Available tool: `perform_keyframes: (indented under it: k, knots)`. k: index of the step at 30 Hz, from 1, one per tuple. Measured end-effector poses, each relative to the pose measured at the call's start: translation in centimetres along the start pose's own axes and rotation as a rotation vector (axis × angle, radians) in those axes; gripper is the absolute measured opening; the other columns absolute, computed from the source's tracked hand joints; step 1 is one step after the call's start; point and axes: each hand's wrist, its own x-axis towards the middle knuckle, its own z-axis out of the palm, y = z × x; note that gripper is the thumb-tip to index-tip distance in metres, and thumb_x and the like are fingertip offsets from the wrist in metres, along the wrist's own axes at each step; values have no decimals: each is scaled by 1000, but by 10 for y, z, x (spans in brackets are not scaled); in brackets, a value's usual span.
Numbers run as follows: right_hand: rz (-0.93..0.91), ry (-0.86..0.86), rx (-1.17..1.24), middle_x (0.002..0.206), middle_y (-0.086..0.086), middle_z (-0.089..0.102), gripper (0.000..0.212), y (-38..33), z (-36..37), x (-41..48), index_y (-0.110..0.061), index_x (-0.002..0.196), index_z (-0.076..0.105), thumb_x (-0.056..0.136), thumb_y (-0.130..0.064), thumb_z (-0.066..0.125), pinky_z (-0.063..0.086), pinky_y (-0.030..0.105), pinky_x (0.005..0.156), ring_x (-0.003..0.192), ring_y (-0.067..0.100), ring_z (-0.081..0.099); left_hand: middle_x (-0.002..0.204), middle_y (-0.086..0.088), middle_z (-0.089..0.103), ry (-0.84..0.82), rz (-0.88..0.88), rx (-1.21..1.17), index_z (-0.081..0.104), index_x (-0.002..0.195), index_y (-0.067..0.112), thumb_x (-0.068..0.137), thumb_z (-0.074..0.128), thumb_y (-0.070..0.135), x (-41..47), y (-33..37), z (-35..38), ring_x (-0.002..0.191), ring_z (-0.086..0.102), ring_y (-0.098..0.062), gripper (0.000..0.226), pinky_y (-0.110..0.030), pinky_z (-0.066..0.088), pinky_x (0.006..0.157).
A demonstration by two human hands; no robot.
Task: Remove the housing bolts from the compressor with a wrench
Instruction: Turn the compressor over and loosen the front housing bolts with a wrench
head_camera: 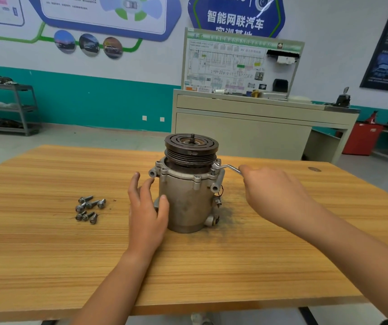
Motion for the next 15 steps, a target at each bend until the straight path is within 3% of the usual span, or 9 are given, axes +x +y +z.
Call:
perform_keyframes:
  k: [5,10,15]
  knots:
    - [-113,-112,-235,62,-1,26,26,-15,-22,5,-8,112,49,89,2,42,26,25,42,62,20,36,154,5,8,-22,-4,3,39,136,13,93,48,18,0,1,0,136,29,-19,45,-39,39,102]
    - [-179,-137,-369,60,1,26,32,-11,-17,6,3,124,39,92,0,39,22,26,37,51,18,33,153,10,8,-65,26,9,36,138,16,92,47,23,-1,0,3,125,38,-12,47,-31,41,93]
    - [-210,-83,-345,58,-4,34,22,15,-11,25,-12,108,46,96,-22,31,24,23,40,47,10,31,152,12,9,-64,20,-14,35,139,18,92,46,25,0,-3,4,114,35,2,48,-25,37,86]
